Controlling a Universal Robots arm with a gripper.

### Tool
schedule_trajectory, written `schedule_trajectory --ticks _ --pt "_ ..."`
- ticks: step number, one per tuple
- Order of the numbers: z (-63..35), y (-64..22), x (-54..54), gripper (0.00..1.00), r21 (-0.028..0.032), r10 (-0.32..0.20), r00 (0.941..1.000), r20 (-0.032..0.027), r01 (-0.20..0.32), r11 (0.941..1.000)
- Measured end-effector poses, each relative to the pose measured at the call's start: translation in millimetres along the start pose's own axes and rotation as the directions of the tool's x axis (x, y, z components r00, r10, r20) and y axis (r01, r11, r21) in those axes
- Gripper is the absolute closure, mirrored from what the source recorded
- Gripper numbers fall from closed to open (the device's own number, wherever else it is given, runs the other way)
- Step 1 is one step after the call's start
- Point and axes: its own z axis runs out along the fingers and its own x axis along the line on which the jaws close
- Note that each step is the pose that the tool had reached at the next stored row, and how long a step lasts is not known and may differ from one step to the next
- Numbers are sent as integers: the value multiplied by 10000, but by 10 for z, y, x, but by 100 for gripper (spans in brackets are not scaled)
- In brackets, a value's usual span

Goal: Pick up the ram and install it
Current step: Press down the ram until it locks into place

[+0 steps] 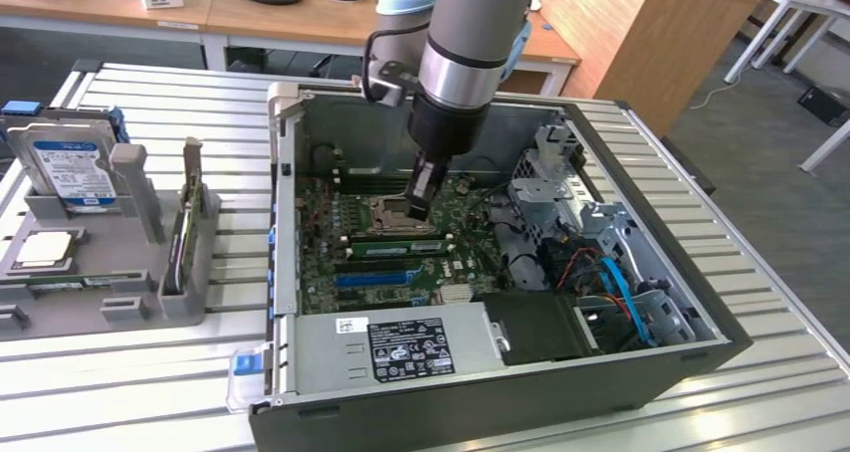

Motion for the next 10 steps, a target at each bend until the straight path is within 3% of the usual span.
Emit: schedule_trajectory --ticks 5,10 --pt "1 0 0 89 0 876 9962 12 -876 9962" --pt "1 0 0 89 -1 1704 9854 22 -1704 9854"
